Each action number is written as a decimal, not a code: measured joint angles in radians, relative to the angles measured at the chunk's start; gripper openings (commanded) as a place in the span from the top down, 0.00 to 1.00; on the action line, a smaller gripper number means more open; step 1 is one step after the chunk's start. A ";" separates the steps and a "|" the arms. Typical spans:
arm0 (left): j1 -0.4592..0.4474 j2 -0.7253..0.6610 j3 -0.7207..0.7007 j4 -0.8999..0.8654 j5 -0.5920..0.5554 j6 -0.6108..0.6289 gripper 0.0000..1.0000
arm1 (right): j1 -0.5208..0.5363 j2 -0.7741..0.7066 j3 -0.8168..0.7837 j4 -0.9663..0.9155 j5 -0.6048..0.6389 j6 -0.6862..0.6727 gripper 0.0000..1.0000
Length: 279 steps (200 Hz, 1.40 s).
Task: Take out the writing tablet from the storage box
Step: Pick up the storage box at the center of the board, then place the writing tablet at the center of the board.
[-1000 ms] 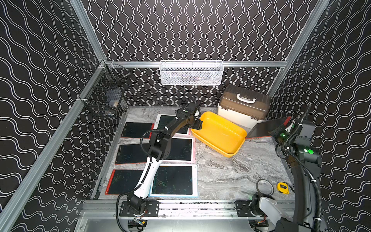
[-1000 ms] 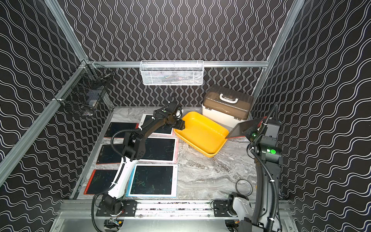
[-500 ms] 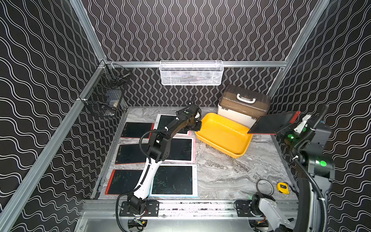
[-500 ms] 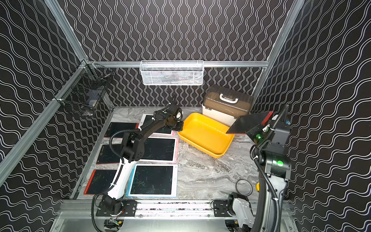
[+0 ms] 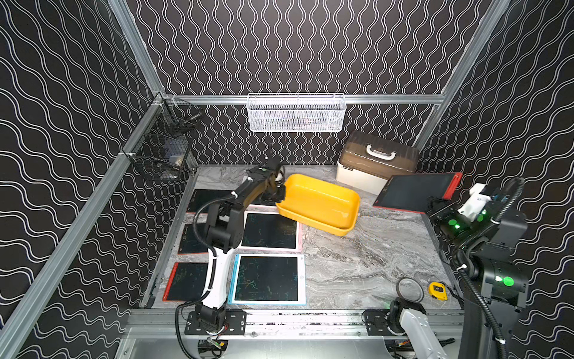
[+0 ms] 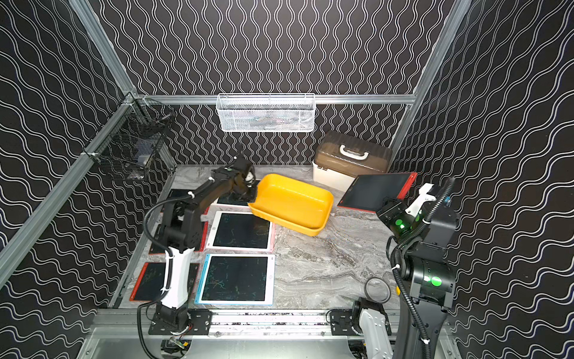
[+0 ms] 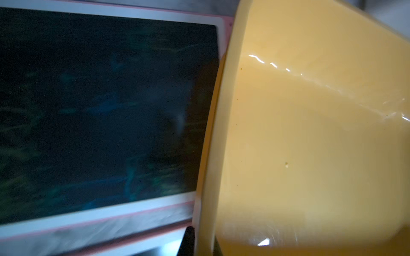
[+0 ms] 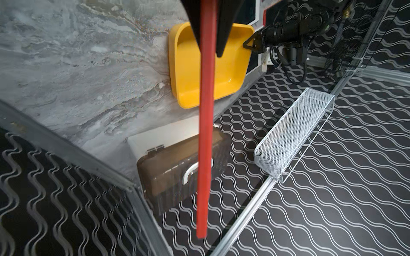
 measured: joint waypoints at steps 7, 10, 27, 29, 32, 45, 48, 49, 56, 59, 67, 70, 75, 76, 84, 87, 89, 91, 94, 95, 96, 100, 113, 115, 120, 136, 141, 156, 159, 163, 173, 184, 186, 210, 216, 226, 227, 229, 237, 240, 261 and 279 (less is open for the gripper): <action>0.015 -0.042 -0.029 -0.014 -0.014 -0.004 1.00 | 0.001 -0.011 -0.036 0.013 -0.038 0.008 1.00; 0.023 -0.067 -0.045 -0.018 -0.021 -0.004 1.00 | 0.001 -0.016 -0.050 0.018 -0.054 0.013 1.00; 0.055 -0.199 -0.111 -0.042 -0.048 0.001 1.00 | 0.002 -0.042 -0.136 0.053 -0.135 0.022 1.00; 0.058 -0.211 -0.117 -0.044 -0.048 0.001 1.00 | 0.003 -0.045 -0.146 0.057 -0.142 0.022 1.00; 0.064 -0.237 -0.126 -0.048 -0.048 0.001 1.00 | 0.004 -0.050 -0.160 0.062 -0.153 0.022 1.00; 0.091 -0.364 -0.148 -0.066 -0.045 -0.001 1.00 | 0.007 -0.061 -0.213 0.076 -0.198 0.022 1.00; 0.097 -0.394 -0.149 -0.068 -0.045 -0.002 1.00 | 0.008 -0.062 -0.227 0.082 -0.210 0.021 1.00; 0.098 -0.401 -0.149 -0.069 -0.045 -0.002 1.00 | 0.008 -0.062 -0.230 0.083 -0.212 0.021 1.00; 0.111 -0.479 -0.149 -0.069 -0.047 -0.003 1.00 | 0.013 -0.063 -0.264 0.097 -0.237 0.022 1.00; 0.116 -0.519 -0.148 -0.069 -0.052 -0.004 1.00 | 0.013 -0.063 -0.277 0.103 -0.245 0.021 1.00; 0.122 -0.592 -0.135 -0.073 -0.065 -0.006 1.00 | 0.014 -0.069 -0.315 0.111 -0.264 0.021 1.00; 0.124 -0.614 -0.128 -0.072 -0.068 -0.008 1.00 | 0.015 -0.072 -0.333 0.114 -0.270 0.021 1.00; 0.125 -0.645 -0.115 -0.068 -0.071 -0.008 1.00 | 0.016 -0.078 -0.359 0.117 -0.277 0.021 1.00; 0.125 -0.648 -0.113 -0.067 -0.072 -0.008 1.00 | 0.016 -0.079 -0.362 0.117 -0.278 0.021 1.00; 0.128 -0.674 -0.097 -0.056 -0.069 -0.008 1.00 | 0.018 -0.092 -0.401 0.120 -0.288 0.021 1.00; 0.129 -0.679 -0.095 -0.047 -0.069 -0.008 1.00 | 0.018 -0.095 -0.416 0.126 -0.292 0.021 1.00; 0.129 -0.682 -0.095 -0.042 -0.069 -0.008 1.00 | 0.018 -0.097 -0.428 0.127 -0.294 0.020 1.00; 0.130 -0.684 -0.095 -0.037 -0.070 -0.008 1.00 | 0.018 -0.100 -0.439 0.129 -0.296 0.020 1.00; 0.132 -0.686 -0.096 -0.040 -0.071 -0.008 1.00 | 0.018 -0.105 -0.454 0.134 -0.300 0.021 1.00; 0.132 -0.686 -0.096 -0.041 -0.072 -0.009 1.00 | 0.018 -0.107 -0.462 0.136 -0.301 0.021 1.00; 0.134 -0.686 -0.096 -0.043 -0.073 -0.010 1.00 | 0.019 -0.108 -0.466 0.137 -0.302 0.021 1.00; 0.137 -0.686 -0.097 -0.048 -0.075 -0.015 1.00 | 0.019 -0.113 -0.490 0.144 -0.306 0.021 1.00; 0.148 -0.685 -0.101 -0.078 -0.095 -0.018 1.00 | 0.025 -0.127 -0.565 0.168 -0.310 0.033 1.00; 0.148 -0.686 -0.101 -0.083 -0.101 -0.018 1.00 | 0.026 -0.129 -0.579 0.172 -0.309 0.037 1.00; 0.150 -0.688 -0.101 -0.098 -0.117 -0.017 1.00 | 0.028 -0.136 -0.612 0.187 -0.311 0.048 1.00; 0.154 -0.691 -0.101 -0.116 -0.116 -0.020 1.00 | 0.040 -0.150 -0.708 0.228 -0.322 0.076 1.00; 0.153 -0.691 -0.103 -0.111 -0.106 -0.026 1.00 | 0.046 -0.148 -0.732 0.246 -0.331 0.078 1.00; 0.149 -0.696 -0.111 -0.099 -0.086 -0.033 1.00 | 0.069 -0.122 -0.784 0.293 -0.348 0.095 1.00; 0.149 -0.697 -0.114 -0.100 -0.084 -0.032 1.00 | 0.075 -0.117 -0.791 0.301 -0.350 0.095 1.00; 0.149 -0.700 -0.117 -0.101 -0.080 -0.032 1.00 | 0.084 -0.111 -0.801 0.308 -0.352 0.095 1.00; 0.150 -0.704 -0.126 -0.104 -0.083 -0.035 1.00 | 0.108 -0.095 -0.817 0.314 -0.357 0.088 1.00; 0.151 -0.707 -0.130 -0.104 -0.084 -0.045 1.00 | 0.139 -0.069 -0.819 0.313 -0.358 0.065 0.99; 0.151 -0.708 -0.130 -0.104 -0.084 -0.046 1.00 | 0.146 -0.063 -0.818 0.313 -0.354 0.060 0.99; 0.151 -0.714 -0.144 -0.097 -0.069 -0.052 1.00 | 0.245 -0.047 -0.819 0.282 -0.319 0.013 0.98; 0.151 -0.715 -0.150 -0.093 -0.064 -0.053 1.00 | 0.264 -0.049 -0.822 0.274 -0.312 0.005 0.98; 0.151 -0.715 -0.162 -0.087 -0.058 -0.056 1.00 | 0.278 -0.052 -0.832 0.264 -0.308 -0.003 0.96; 0.151 -0.715 -0.163 -0.087 -0.058 -0.057 1.00 | 0.279 -0.053 -0.834 0.263 -0.307 -0.003 0.96; 0.151 -0.715 -0.165 -0.086 -0.057 -0.058 1.00 | 0.281 -0.054 -0.837 0.261 -0.306 -0.003 0.95; 0.151 -0.715 -0.176 -0.081 -0.051 -0.066 1.00 | 0.283 -0.056 -0.846 0.250 -0.302 -0.005 0.93; 0.151 -0.715 -0.180 -0.080 -0.050 -0.070 1.00 | 0.284 -0.057 -0.849 0.246 -0.302 -0.005 0.92; 0.151 -0.715 -0.204 -0.067 -0.037 -0.078 1.00 | 0.289 -0.071 -0.858 0.210 -0.293 -0.003 0.87; 0.151 -0.715 -0.214 -0.055 -0.030 -0.082 1.00 | 0.293 -0.085 -0.859 0.164 -0.266 0.023 0.62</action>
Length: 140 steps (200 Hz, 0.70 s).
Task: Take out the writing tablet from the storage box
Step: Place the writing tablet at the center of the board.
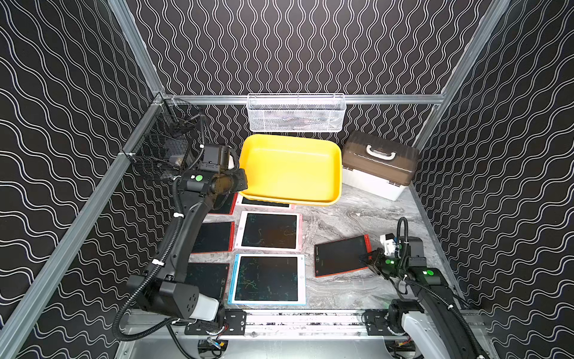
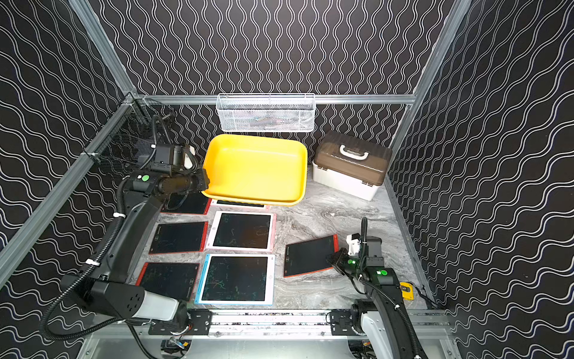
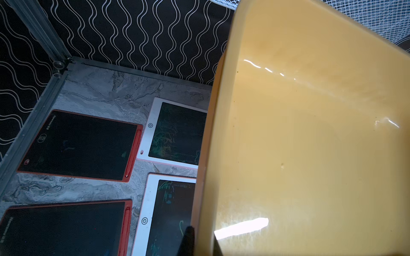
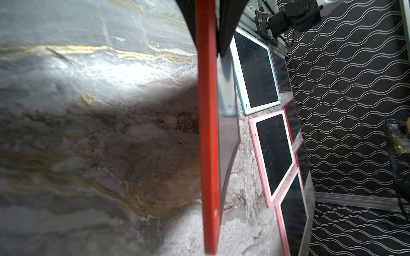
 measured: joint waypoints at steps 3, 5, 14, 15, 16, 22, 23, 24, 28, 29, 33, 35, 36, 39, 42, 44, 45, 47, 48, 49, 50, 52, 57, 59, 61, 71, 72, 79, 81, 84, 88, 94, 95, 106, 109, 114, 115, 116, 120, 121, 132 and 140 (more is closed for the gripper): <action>0.000 0.000 0.000 0.001 0.000 -0.001 1.00 | 0.001 -0.003 0.000 -0.008 0.008 0.000 0.57; 0.000 0.000 -0.001 0.002 0.001 -0.003 1.00 | 0.002 -0.004 0.000 -0.015 0.013 0.000 0.54; 0.000 0.000 -0.004 0.008 0.003 -0.006 1.00 | 0.002 -0.003 0.000 -0.047 0.047 0.005 0.51; 0.000 0.000 -0.005 0.009 0.004 -0.008 1.00 | 0.002 -0.003 0.000 -0.049 0.049 0.006 0.51; 0.000 0.000 -0.006 0.010 0.004 -0.008 1.00 | 0.002 -0.002 0.000 -0.052 0.051 0.008 0.50; 0.000 0.000 -0.008 0.012 0.006 -0.013 1.00 | 0.002 0.006 0.002 -0.071 0.064 0.015 0.48; 0.000 0.000 -0.008 0.012 0.006 -0.013 1.00 | 0.002 0.008 0.003 -0.076 0.066 0.017 0.47; 0.000 0.000 -0.009 0.012 0.007 -0.013 1.00 | 0.002 0.010 0.003 -0.078 0.068 0.018 0.47; 0.000 0.000 -0.012 0.015 0.009 -0.015 1.00 | 0.002 0.018 0.007 -0.091 0.077 0.024 0.44; 0.000 0.000 -0.012 0.015 0.009 -0.015 1.00 | 0.002 0.019 0.008 -0.093 0.079 0.026 0.44; 0.000 0.000 -0.014 0.016 0.011 -0.017 1.00 | 0.002 0.028 0.014 -0.105 0.087 0.032 0.41; 0.000 0.000 -0.015 0.016 0.012 -0.017 1.00 | 0.002 0.033 0.017 -0.110 0.091 0.034 0.39; 0.000 0.000 -0.016 0.017 0.012 -0.018 1.00 | 0.002 0.035 0.019 -0.112 0.092 0.035 0.38; 0.000 0.000 -0.018 0.019 0.014 -0.018 1.00 | 0.003 0.043 0.025 -0.119 0.098 0.042 0.35; 0.000 0.000 -0.019 0.019 0.015 -0.018 1.00 | 0.003 0.048 0.029 -0.125 0.105 0.047 0.31; 0.000 0.000 -0.021 0.020 0.015 -0.018 1.00 | 0.003 0.053 0.033 -0.129 0.109 0.050 0.29; 0.000 0.000 -0.021 0.020 0.015 -0.018 1.00 | 0.003 0.055 0.035 -0.130 0.111 0.051 0.29; 0.000 0.000 -0.022 0.020 0.015 -0.018 1.00 | 0.003 0.060 0.039 -0.134 0.116 0.052 0.28; 0.000 0.000 -0.022 0.020 0.015 -0.018 1.00 | 0.003 0.063 0.042 -0.137 0.118 0.051 0.27; 0.000 0.000 -0.023 0.020 0.016 -0.018 1.00 | 0.003 0.065 0.043 -0.139 0.120 0.051 0.27; 0.000 0.000 -0.023 0.020 0.016 -0.018 1.00 | 0.003 0.066 0.045 -0.140 0.121 0.052 0.27; 0.000 0.000 -0.025 0.021 0.016 -0.018 1.00 | 0.002 0.070 0.049 -0.145 0.126 0.052 0.27; 0.000 0.000 -0.027 0.022 0.016 -0.018 1.00 | 0.003 0.077 0.061 -0.158 0.139 0.053 0.27; 0.000 0.000 -0.028 0.023 0.016 -0.018 1.00 | 0.003 0.078 0.067 -0.163 0.144 0.055 0.27; 0.000 0.000 -0.029 0.023 0.016 -0.018 1.00 | 0.003 0.079 0.073 -0.169 0.149 0.057 0.27; 0.000 0.000 -0.032 0.026 0.016 -0.018 1.00 | 0.003 0.084 0.106 -0.193 0.172 0.064 0.26; 0.000 0.000 -0.033 0.026 0.016 -0.018 1.00 | 0.003 0.085 0.112 -0.196 0.176 0.066 0.26; 0.000 -0.001 -0.033 0.026 0.016 -0.018 1.00 | 0.003 0.089 0.141 -0.213 0.198 0.073 0.24; 0.000 -0.001 -0.033 0.026 0.016 -0.018 1.00 | 0.003 0.090 0.148 -0.217 0.204 0.073 0.24; 0.000 -0.002 -0.033 0.026 0.016 -0.018 1.00 | 0.003 0.091 0.165 -0.226 0.217 0.073 0.24; 0.000 -0.002 -0.033 0.026 0.016 -0.018 1.00 | 0.003 0.092 0.180 -0.236 0.229 0.073 0.24; 0.000 -0.003 -0.033 0.027 0.016 -0.018 1.00 | 0.002 0.095 0.204 -0.246 0.248 0.074 0.24; 0.000 -0.003 -0.033 0.027 0.016 -0.018 1.00 | 0.003 0.095 0.209 -0.247 0.252 0.074 0.24; 0.000 -0.004 -0.033 0.029 0.016 -0.018 1.00 | 0.004 0.104 0.242 -0.259 0.278 0.074 0.24; 0.000 -0.004 -0.033 0.030 0.016 -0.018 1.00 | 0.005 0.107 0.250 -0.262 0.285 0.074 0.24; 0.000 -0.004 -0.033 0.031 0.016 -0.018 1.00 | 0.007 0.113 0.264 -0.267 0.301 0.074 0.24; 0.000 -0.004 -0.033 0.032 0.016 -0.018 1.00 | 0.007 0.114 0.266 -0.267 0.303 0.074 0.24; 0.000 -0.004 -0.033 0.032 0.016 -0.018 1.00 | 0.007 0.115 0.267 -0.267 0.304 0.074 0.24; 0.000 -0.004 -0.033 0.033 0.016 -0.018 1.00 | 0.009 0.121 0.276 -0.268 0.311 0.074 0.24; 0.000 -0.004 -0.033 0.033 0.016 -0.018 1.00 | 0.010 0.122 0.277 -0.268 0.312 0.074 0.24; 0.000 -0.004 -0.032 0.034 0.015 -0.019 1.00 | 0.017 0.137 0.288 -0.264 0.330 0.074 0.24; 0.000 -0.003 -0.031 0.035 0.015 -0.019 1.00 | 0.028 0.149 0.286 -0.255 0.338 0.075 0.23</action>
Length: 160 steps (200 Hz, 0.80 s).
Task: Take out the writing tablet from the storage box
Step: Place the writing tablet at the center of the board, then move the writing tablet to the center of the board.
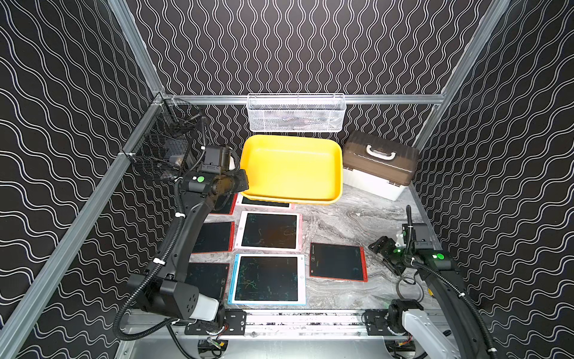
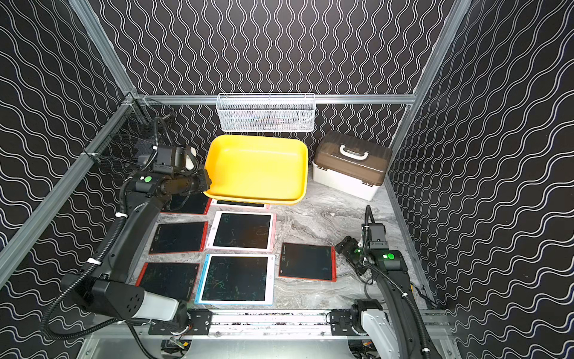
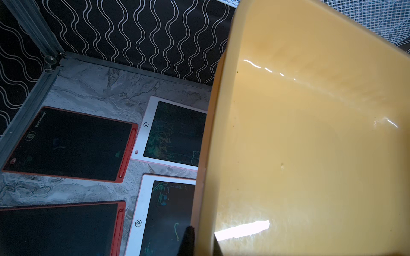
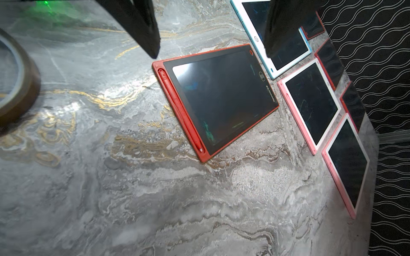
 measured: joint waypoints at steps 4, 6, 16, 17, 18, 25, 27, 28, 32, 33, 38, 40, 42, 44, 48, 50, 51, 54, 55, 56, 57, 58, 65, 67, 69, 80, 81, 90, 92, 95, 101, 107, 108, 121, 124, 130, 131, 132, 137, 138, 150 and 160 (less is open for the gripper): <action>0.000 0.001 0.001 0.000 0.000 -0.001 1.00 | 0.010 0.006 -0.004 0.011 0.006 0.003 0.22; 0.000 0.002 0.002 0.000 0.000 -0.002 1.00 | 0.015 0.009 -0.007 0.016 0.010 0.005 0.20; 0.000 0.008 0.007 0.002 0.001 -0.003 1.00 | 0.046 0.024 -0.021 0.047 0.015 0.011 0.16; 0.000 0.009 0.007 0.003 0.001 -0.003 1.00 | 0.053 0.028 -0.023 0.053 0.015 0.013 0.16; 0.000 0.011 0.007 0.004 0.002 -0.003 1.00 | 0.056 0.030 -0.024 0.056 0.016 0.014 0.16; -0.001 0.018 0.010 0.007 0.005 -0.007 1.00 | 0.097 0.055 -0.034 0.087 0.038 0.024 0.16; -0.001 0.021 0.011 0.008 0.006 -0.007 1.00 | 0.106 0.061 -0.035 0.093 0.043 0.024 0.15; -0.001 0.021 0.011 0.009 0.007 -0.007 1.00 | 0.114 0.066 -0.036 0.099 0.048 0.024 0.15; -0.002 0.027 0.011 0.013 0.010 -0.011 1.00 | 0.143 0.084 -0.038 0.117 0.058 0.025 0.15; -0.002 0.028 0.011 0.014 0.010 -0.011 1.00 | 0.147 0.088 -0.039 0.121 0.061 0.025 0.15; -0.003 0.035 0.011 0.015 0.013 -0.016 1.00 | 0.187 0.116 -0.039 0.148 0.075 0.026 0.14; -0.003 0.039 0.012 0.015 0.015 -0.018 1.00 | 0.201 0.126 -0.039 0.158 0.083 0.026 0.14; -0.004 0.040 0.012 0.015 0.016 -0.020 1.00 | 0.216 0.137 -0.039 0.169 0.092 0.026 0.14; -0.005 0.044 0.013 0.015 0.017 -0.022 1.00 | 0.228 0.145 -0.039 0.176 0.098 0.027 0.13; -0.006 0.049 0.013 0.015 0.018 -0.022 1.00 | 0.258 0.165 -0.037 0.198 0.123 0.026 0.13; -0.008 0.052 0.014 0.015 0.018 -0.023 1.00 | 0.273 0.177 -0.035 0.208 0.133 0.026 0.13; -0.009 0.054 0.014 0.014 0.018 -0.023 1.00 | 0.283 0.184 -0.034 0.214 0.140 0.025 0.13; -0.011 0.058 0.015 0.014 0.018 -0.023 1.00 | 0.303 0.198 -0.031 0.227 0.151 0.024 0.12; -0.011 0.059 0.016 0.014 0.018 -0.024 1.00 | 0.311 0.206 -0.030 0.235 0.156 0.023 0.12; -0.011 0.060 0.016 0.014 0.018 -0.024 1.00 | 0.315 0.209 -0.029 0.240 0.159 0.023 0.12; -0.012 0.062 0.016 0.014 0.019 -0.024 1.00 | 0.320 0.214 -0.029 0.244 0.163 0.022 0.12; -0.013 0.063 0.016 0.014 0.019 -0.024 1.00 | 0.329 0.222 -0.027 0.251 0.169 0.021 0.12; -0.016 0.071 0.018 0.015 0.019 -0.025 1.00 | 0.364 0.260 -0.019 0.289 0.198 0.013 0.12; -0.016 0.072 0.018 0.015 0.020 -0.025 1.00 | 0.371 0.271 -0.016 0.300 0.207 0.008 0.12; -0.018 0.074 0.018 0.015 0.021 -0.026 1.00 | 0.379 0.283 -0.013 0.312 0.215 0.003 0.12; -0.021 0.083 0.018 0.015 0.025 -0.026 1.00 | 0.414 0.343 0.004 0.372 0.263 -0.005 0.12; -0.021 0.084 0.018 0.015 0.026 -0.027 1.00 | 0.415 0.346 0.005 0.375 0.266 -0.006 0.12; -0.021 0.089 0.017 0.016 0.026 -0.029 1.00 | 0.446 0.396 0.017 0.429 0.307 -0.018 0.13; -0.021 0.089 0.016 0.016 0.026 -0.030 1.00 | 0.452 0.407 0.019 0.441 0.310 -0.024 0.13; -0.021 0.090 0.014 0.018 0.026 -0.030 1.00 | 0.461 0.421 0.023 0.458 0.313 -0.032 0.13; -0.021 0.090 0.010 0.021 0.026 -0.033 1.00 | 0.480 0.451 0.029 0.489 0.325 -0.035 0.13; -0.021 0.091 0.004 0.023 0.025 -0.038 1.00 | 0.502 0.483 0.035 0.523 0.345 -0.039 0.14; -0.021 0.091 0.003 0.023 0.025 -0.038 1.00 | 0.504 0.486 0.036 0.527 0.347 -0.040 0.14; -0.021 0.093 -0.008 0.022 0.024 -0.050 1.00 | 0.549 0.549 0.040 0.603 0.386 -0.051 0.14; -0.021 0.094 -0.010 0.022 0.021 -0.053 1.00 | 0.561 0.566 0.040 0.621 0.394 -0.051 0.13; -0.021 0.097 -0.013 0.023 0.011 -0.058 1.00 | 0.577 0.595 0.040 0.652 0.406 -0.058 0.14; -0.021 0.098 -0.014 0.023 0.010 -0.059 1.00 | 0.581 0.603 0.040 0.659 0.409 -0.059 0.14; -0.021 0.098 -0.014 0.024 0.009 -0.060 1.00 | 0.583 0.607 0.040 0.663 0.410 -0.060 0.14; -0.021 0.101 -0.014 0.024 0.006 -0.061 1.00 | 0.595 0.634 0.041 0.686 0.418 -0.063 0.14; -0.021 0.102 -0.015 0.025 0.005 -0.062 1.00 | 0.598 0.642 0.041 0.692 0.421 -0.063 0.14; -0.021 0.111 -0.015 0.029 -0.001 -0.068 1.00 | 0.615 0.706 0.049 0.732 0.438 -0.074 0.14; -0.021 0.123 -0.015 0.034 0.000 -0.076 1.00 | 0.620 0.747 0.052 0.763 0.453 -0.076 0.15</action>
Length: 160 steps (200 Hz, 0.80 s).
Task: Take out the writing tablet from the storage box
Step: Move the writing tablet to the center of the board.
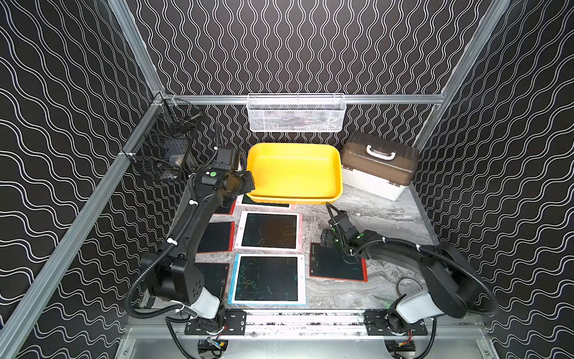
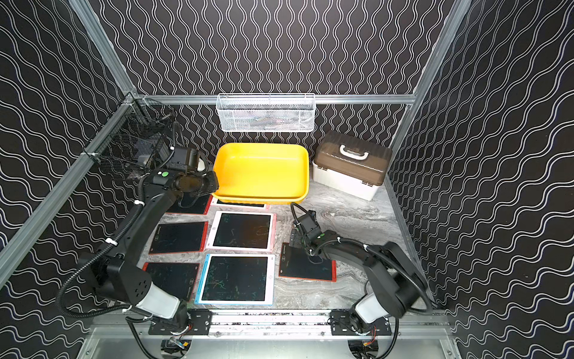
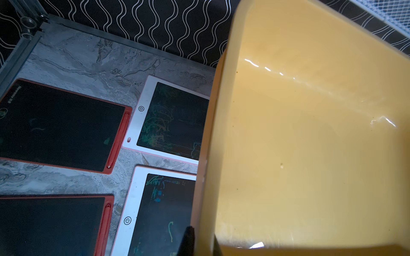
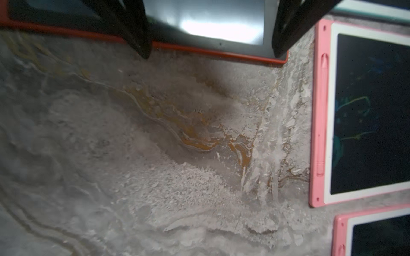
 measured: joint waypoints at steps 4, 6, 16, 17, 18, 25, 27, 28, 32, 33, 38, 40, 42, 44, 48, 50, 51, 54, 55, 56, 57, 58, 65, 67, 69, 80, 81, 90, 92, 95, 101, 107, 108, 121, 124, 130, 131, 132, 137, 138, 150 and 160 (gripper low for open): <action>0.000 0.005 0.000 0.003 0.000 -0.003 1.00 | 0.002 0.014 0.000 0.012 0.007 -0.001 0.15; 0.000 0.008 0.000 0.005 0.001 -0.004 1.00 | 0.003 0.022 0.000 0.018 0.010 -0.002 0.15; 0.000 0.019 0.000 0.016 0.002 -0.006 1.00 | 0.009 0.050 0.000 0.039 0.029 -0.018 0.16; 0.000 0.021 -0.001 0.018 0.001 -0.006 1.00 | 0.010 0.053 0.001 0.042 0.037 -0.021 0.16; 0.000 0.022 -0.001 0.019 0.001 -0.007 1.00 | 0.011 0.054 0.001 0.043 0.039 -0.021 0.16; 0.000 0.029 -0.004 0.026 0.002 -0.010 1.00 | 0.017 0.067 0.006 0.053 0.052 -0.026 0.16; 0.000 0.030 -0.004 0.027 0.002 -0.010 1.00 | 0.018 0.070 0.007 0.056 0.054 -0.027 0.16; 0.000 0.031 -0.004 0.027 0.002 -0.010 1.00 | 0.018 0.072 0.008 0.059 0.055 -0.027 0.16; 0.000 0.034 -0.006 0.029 0.003 -0.013 1.00 | 0.023 0.076 0.009 0.066 0.060 -0.029 0.16; 0.000 0.035 -0.006 0.029 0.003 -0.013 1.00 | 0.024 0.076 0.009 0.067 0.060 -0.029 0.16; 0.000 0.039 -0.008 0.031 0.006 -0.016 1.00 | 0.028 0.078 0.008 0.071 0.067 -0.030 0.16; 0.000 0.040 -0.009 0.032 0.006 -0.018 1.00 | 0.030 0.078 0.006 0.073 0.071 -0.030 0.16; 0.000 0.040 -0.010 0.032 0.007 -0.018 1.00 | 0.032 0.077 0.004 0.076 0.074 -0.030 0.16; 0.000 0.042 -0.011 0.033 0.008 -0.020 1.00 | 0.035 0.077 0.001 0.077 0.078 -0.031 0.16; 0.000 0.044 -0.011 0.033 0.008 -0.022 1.00 | 0.040 0.074 -0.006 0.084 0.087 -0.031 0.16; 0.000 0.045 -0.011 0.033 0.008 -0.023 1.00 | 0.043 0.072 -0.011 0.087 0.090 -0.032 0.16; 0.000 0.046 -0.012 0.033 0.008 -0.024 1.00 | 0.043 0.071 -0.012 0.089 0.092 -0.032 0.16; 0.000 0.048 -0.012 0.033 0.008 -0.025 1.00 | 0.046 0.069 -0.018 0.093 0.096 -0.031 0.16; 0.000 0.048 -0.012 0.033 0.008 -0.025 1.00 | 0.048 0.067 -0.021 0.095 0.097 -0.031 0.16; 0.000 0.050 -0.012 0.033 0.008 -0.025 1.00 | 0.048 0.066 -0.023 0.096 0.098 -0.031 0.16; 0.000 0.051 -0.012 0.033 0.008 -0.025 1.00 | 0.049 0.065 -0.024 0.097 0.099 -0.031 0.16; 0.000 0.051 -0.012 0.034 0.008 -0.025 1.00 | 0.050 0.063 -0.027 0.099 0.101 -0.030 0.16; 0.000 0.059 -0.012 0.036 0.008 -0.025 1.00 | 0.056 0.055 -0.042 0.106 0.111 -0.029 0.16; 0.000 0.061 -0.012 0.037 0.008 -0.026 1.00 | 0.057 0.053 -0.045 0.108 0.113 -0.029 0.16; 0.000 0.063 -0.012 0.037 0.008 -0.026 1.00 | 0.059 0.051 -0.050 0.111 0.117 -0.029 0.16; 0.000 0.079 -0.011 0.042 0.008 -0.027 1.00 | 0.072 0.037 -0.074 0.122 0.135 -0.022 0.16; 0.000 0.080 -0.011 0.042 0.008 -0.027 1.00 | 0.073 0.036 -0.075 0.122 0.136 -0.022 0.16; 0.000 0.094 -0.011 0.047 0.008 -0.027 1.00 | 0.087 0.024 -0.092 0.122 0.154 -0.016 0.16; 0.000 0.098 -0.011 0.048 0.008 -0.028 1.00 | 0.091 0.022 -0.095 0.122 0.158 -0.013 0.16; 0.000 0.103 -0.011 0.049 0.008 -0.028 1.00 | 0.097 0.018 -0.099 0.121 0.164 -0.011 0.16; 0.000 0.113 -0.009 0.051 0.008 -0.028 1.00 | 0.110 0.013 -0.106 0.118 0.175 -0.005 0.16; 0.000 0.121 -0.009 0.055 0.008 -0.028 1.00 | 0.122 0.008 -0.111 0.112 0.185 0.001 0.17; 0.000 0.123 -0.008 0.055 0.008 -0.028 1.00 | 0.125 0.007 -0.113 0.111 0.187 0.002 0.17; 0.000 0.135 -0.007 0.063 0.008 -0.030 1.00 | 0.152 0.002 -0.122 0.106 0.209 0.013 0.17; 0.000 0.138 -0.007 0.065 0.008 -0.031 1.00 | 0.158 0.002 -0.124 0.106 0.214 0.015 0.17; 0.000 0.142 -0.007 0.070 0.008 -0.032 1.00 | 0.172 0.002 -0.127 0.103 0.225 0.021 0.17; 0.000 0.142 -0.007 0.071 0.008 -0.032 1.00 | 0.174 0.002 -0.127 0.103 0.227 0.022 0.17; 0.000 0.143 -0.007 0.071 0.008 -0.032 1.00 | 0.175 0.002 -0.127 0.101 0.229 0.023 0.17; 0.000 0.145 -0.007 0.076 0.008 -0.034 1.00 | 0.187 0.002 -0.127 0.094 0.238 0.027 0.17; 0.000 0.146 -0.007 0.077 0.008 -0.034 1.00 | 0.192 0.002 -0.127 0.093 0.240 0.029 0.17; 0.000 0.150 -0.008 0.084 0.010 -0.037 1.00 | 0.220 0.004 -0.127 0.084 0.259 0.048 0.17; 0.000 0.150 -0.014 0.093 0.013 -0.044 1.00 | 0.242 0.005 -0.129 0.076 0.272 0.065 0.17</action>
